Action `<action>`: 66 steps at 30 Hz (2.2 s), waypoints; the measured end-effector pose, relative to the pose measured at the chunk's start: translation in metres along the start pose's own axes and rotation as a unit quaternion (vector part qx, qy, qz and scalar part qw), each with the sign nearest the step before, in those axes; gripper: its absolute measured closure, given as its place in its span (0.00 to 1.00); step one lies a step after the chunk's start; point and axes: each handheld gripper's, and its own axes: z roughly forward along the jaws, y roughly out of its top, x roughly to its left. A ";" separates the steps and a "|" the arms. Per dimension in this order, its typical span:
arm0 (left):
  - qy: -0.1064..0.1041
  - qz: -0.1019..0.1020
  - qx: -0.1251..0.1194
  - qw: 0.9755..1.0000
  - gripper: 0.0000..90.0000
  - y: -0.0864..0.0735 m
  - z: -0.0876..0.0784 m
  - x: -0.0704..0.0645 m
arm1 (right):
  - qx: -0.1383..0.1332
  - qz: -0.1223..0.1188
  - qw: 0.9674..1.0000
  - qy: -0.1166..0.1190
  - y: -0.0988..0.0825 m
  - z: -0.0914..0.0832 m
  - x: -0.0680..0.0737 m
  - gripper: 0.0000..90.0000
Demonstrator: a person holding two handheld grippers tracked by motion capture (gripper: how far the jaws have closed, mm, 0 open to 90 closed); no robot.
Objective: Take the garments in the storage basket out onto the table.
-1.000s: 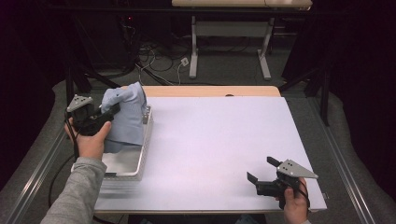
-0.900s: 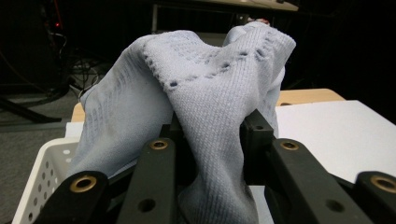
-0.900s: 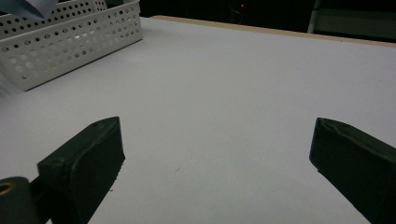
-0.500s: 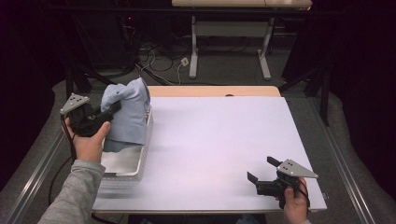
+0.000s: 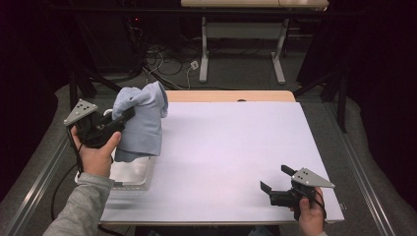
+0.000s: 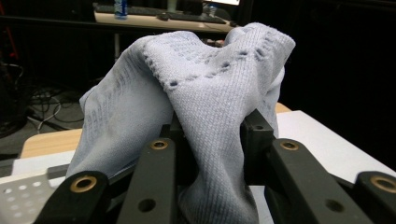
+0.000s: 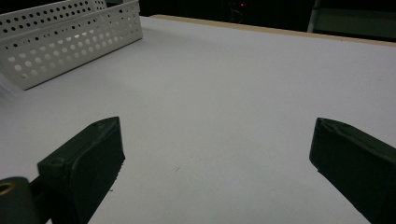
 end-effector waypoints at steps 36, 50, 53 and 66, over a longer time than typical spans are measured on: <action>-0.074 0.008 -0.002 0.997 0.80 -0.022 0.018 -0.057 | 0.000 -0.003 1.000 0.008 0.002 0.004 0.001 0.03; -0.099 0.008 0.013 0.995 0.80 -0.041 0.034 -0.078 | -0.004 -0.002 1.000 0.013 0.003 0.005 0.002 0.03; -0.104 0.009 0.016 0.994 0.80 -0.045 0.037 -0.082 | -0.001 -0.004 1.000 0.012 0.003 0.004 0.002 0.03; -0.116 0.010 0.039 0.992 0.80 -0.061 0.052 -0.091 | 0.000 -0.005 1.000 0.010 0.002 0.003 0.001 0.03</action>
